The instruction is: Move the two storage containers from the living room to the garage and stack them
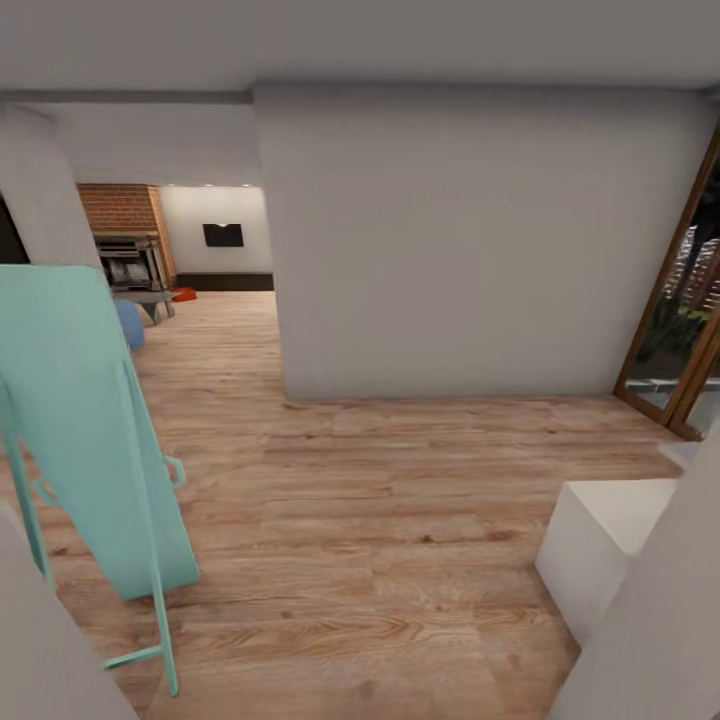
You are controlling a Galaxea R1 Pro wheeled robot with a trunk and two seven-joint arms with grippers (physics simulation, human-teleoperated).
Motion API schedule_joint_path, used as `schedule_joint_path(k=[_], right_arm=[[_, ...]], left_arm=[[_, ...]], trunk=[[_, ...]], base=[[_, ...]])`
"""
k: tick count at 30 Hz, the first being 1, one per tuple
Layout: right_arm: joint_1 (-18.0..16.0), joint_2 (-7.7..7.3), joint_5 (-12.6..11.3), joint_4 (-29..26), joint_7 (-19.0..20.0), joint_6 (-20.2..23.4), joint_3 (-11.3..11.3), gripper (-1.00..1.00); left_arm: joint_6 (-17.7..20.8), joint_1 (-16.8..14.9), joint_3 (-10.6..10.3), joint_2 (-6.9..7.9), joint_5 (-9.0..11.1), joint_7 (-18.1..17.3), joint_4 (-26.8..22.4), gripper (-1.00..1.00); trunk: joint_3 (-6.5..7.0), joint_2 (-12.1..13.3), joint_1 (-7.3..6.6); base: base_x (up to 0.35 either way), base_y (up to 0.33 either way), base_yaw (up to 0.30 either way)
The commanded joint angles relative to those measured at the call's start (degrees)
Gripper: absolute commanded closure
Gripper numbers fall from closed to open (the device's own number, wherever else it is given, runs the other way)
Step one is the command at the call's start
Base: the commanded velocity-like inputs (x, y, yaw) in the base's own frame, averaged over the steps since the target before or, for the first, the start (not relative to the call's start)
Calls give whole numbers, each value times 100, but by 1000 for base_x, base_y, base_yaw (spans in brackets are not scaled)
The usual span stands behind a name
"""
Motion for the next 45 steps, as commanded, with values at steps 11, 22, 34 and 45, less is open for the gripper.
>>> schedule_joint_path(k=[11,22,34,45], right_arm=[[-8,5,-54,17,-4,-30,48,-100],[-8,5,-54,17,-4,-30,48,-100],[-8,5,-45,17,-1,-30,48,-100],[-9,3,-69,17,4,-30,48,-100]], left_arm=[[29,-3,4,-3,31,16,-9,-100],[29,-3,11,-11,73,16,-8,-100],[-14,332,38,-103,102,0,58,-100],[-279,443,39,-42,118,-2,61,-100]], trunk=[[-11,-9,5],[-11,-9,5],[-11,-9,5],[-11,-9,5]], base=[[322,0,0],[322,0,0],[323,0,0],[323,0,0]])
